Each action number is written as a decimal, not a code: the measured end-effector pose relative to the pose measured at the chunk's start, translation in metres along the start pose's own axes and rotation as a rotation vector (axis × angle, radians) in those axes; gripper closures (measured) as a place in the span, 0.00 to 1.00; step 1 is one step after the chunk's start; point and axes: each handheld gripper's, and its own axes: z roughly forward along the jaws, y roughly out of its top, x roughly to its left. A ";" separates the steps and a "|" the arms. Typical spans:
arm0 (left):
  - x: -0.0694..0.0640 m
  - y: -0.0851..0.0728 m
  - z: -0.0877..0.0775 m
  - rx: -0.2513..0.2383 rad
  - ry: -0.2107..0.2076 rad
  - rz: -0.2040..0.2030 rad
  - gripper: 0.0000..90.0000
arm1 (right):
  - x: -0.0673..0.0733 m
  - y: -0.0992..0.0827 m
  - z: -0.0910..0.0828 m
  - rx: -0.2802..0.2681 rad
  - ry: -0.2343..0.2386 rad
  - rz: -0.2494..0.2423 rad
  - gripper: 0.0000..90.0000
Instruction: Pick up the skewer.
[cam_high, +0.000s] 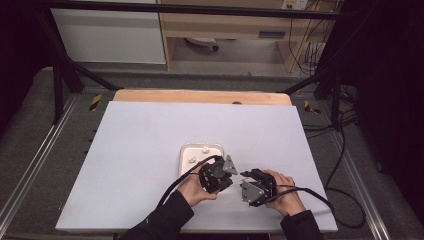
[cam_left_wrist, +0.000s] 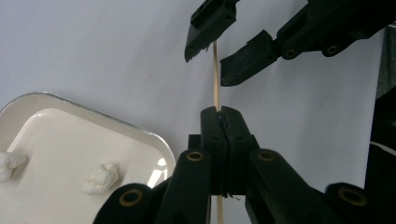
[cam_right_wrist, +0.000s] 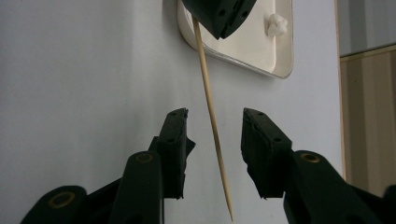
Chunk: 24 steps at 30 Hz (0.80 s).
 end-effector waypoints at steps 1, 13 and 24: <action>0.000 0.000 0.000 0.000 0.000 0.001 0.99 | 0.000 0.000 0.000 0.001 0.001 -0.004 0.71; -0.002 0.000 0.002 0.011 -0.010 0.009 0.99 | 0.003 0.000 0.003 0.010 0.033 -0.065 0.87; -0.001 0.000 0.002 0.015 -0.013 0.011 0.99 | 0.002 -0.001 0.003 0.013 0.031 -0.091 0.98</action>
